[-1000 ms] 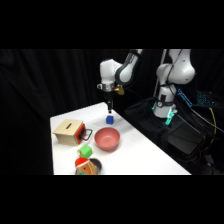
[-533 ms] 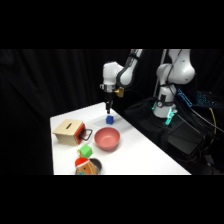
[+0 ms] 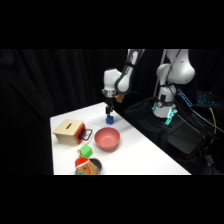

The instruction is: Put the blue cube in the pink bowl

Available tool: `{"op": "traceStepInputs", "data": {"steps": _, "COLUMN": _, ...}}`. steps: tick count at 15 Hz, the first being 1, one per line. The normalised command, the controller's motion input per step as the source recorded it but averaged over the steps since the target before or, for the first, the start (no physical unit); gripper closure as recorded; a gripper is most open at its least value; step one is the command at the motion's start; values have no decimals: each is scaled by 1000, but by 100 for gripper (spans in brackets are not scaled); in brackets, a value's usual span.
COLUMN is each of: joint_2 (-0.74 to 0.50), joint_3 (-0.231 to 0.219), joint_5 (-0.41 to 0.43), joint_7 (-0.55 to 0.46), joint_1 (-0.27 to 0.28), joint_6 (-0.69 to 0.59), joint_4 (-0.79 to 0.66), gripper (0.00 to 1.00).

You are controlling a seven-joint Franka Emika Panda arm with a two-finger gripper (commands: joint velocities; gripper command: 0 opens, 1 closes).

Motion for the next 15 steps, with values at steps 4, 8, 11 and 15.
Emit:
{"op": "traceStepInputs", "data": {"steps": 4, "joint_2": 284, "joint_3": 145, "joint_5": 252, "joint_7": -56, "joint_1": -68, "joint_6": 247, "joint_4": 145, "gripper": 0}}
{"op": "traceStepInputs", "data": {"steps": 8, "joint_2": 337, "joint_3": 115, "joint_5": 178, "joint_7": -58, "joint_1": -114, "joint_6": 248, "joint_4": 203, "gripper": 0}}
{"op": "traceStepInputs", "data": {"steps": 11, "joint_2": 254, "joint_3": 102, "joint_5": 106, "joint_7": -37, "joint_1": -125, "joint_6": 191, "joint_4": 175, "gripper": 0}}
{"op": "traceStepInputs", "data": {"steps": 15, "joint_2": 128, "joint_3": 89, "joint_5": 32, "joint_7": -4, "joint_1": -101, "joint_6": 140, "joint_4": 98, "gripper": 25}}
